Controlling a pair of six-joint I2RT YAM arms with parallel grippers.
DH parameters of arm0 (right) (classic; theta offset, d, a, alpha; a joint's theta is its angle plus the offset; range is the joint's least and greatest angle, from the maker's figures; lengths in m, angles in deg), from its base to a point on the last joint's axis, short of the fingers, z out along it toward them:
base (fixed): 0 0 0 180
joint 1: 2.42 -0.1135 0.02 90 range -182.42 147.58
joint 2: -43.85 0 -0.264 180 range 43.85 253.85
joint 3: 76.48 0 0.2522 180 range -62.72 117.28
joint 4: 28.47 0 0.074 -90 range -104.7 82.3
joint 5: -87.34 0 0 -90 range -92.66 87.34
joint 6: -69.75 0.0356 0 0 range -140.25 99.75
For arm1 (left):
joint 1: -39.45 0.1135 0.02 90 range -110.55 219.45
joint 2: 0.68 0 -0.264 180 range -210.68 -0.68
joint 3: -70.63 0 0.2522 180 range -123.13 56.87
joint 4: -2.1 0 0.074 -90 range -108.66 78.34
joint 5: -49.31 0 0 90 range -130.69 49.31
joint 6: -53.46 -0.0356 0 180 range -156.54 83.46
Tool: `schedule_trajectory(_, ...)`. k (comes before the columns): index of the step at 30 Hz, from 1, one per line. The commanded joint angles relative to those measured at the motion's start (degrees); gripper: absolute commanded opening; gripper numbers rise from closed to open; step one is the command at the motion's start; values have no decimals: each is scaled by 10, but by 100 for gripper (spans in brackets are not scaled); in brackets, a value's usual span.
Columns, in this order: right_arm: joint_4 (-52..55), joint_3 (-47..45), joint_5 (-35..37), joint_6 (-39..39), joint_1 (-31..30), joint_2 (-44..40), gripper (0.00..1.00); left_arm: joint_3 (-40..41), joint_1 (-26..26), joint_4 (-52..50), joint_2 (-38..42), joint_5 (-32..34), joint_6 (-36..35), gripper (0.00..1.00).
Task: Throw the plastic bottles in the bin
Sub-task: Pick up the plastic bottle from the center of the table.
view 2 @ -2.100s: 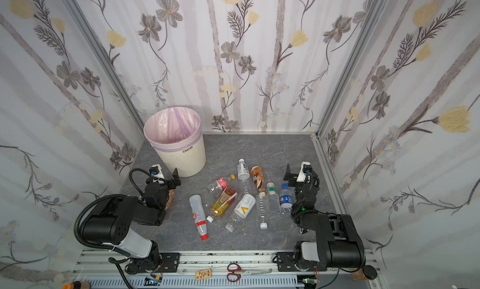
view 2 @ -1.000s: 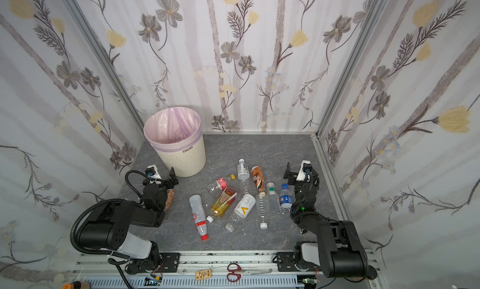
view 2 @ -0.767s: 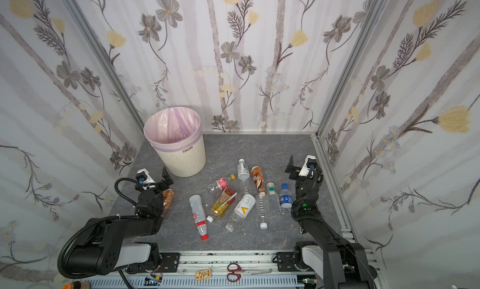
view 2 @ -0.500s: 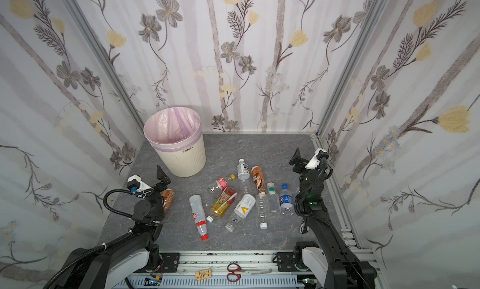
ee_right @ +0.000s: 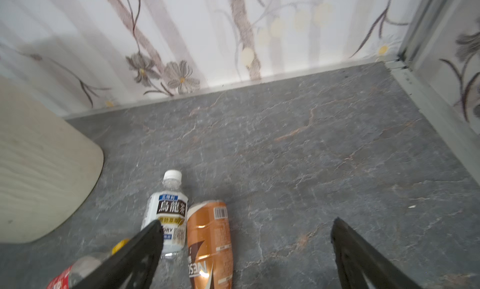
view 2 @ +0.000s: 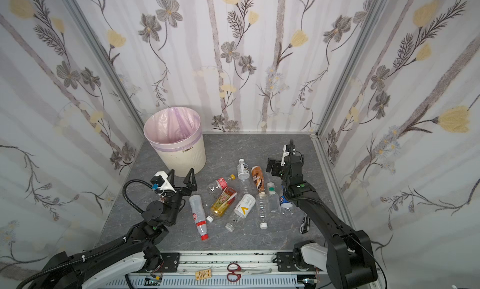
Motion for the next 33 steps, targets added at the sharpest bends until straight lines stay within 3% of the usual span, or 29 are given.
schedule_trajectory(1, 38, 29, -20, -20, -27, 42, 97, -36, -38, -32, -42, -8, -35, 100)
schedule_trajectory(6, 38, 43, -43, -21, -50, 99, 96, -99, -77, -35, -134, -30, -76, 100)
schedule_trajectory(12, 52, 65, -62, -26, -55, 163, 89, -128, -81, -35, -174, -60, -75, 100)
schedule_trajectory(26, 62, 101, -71, -29, -60, 263, 76, -156, -80, -107, -172, -88, -48, 100)
schedule_trajectory(30, 51, 98, -61, -27, -60, 268, 70, -185, -80, -153, -170, -99, -39, 100)
schedule_trajectory(33, 52, 105, -59, -26, -60, 278, 59, -206, -80, -189, -170, -105, -26, 100)
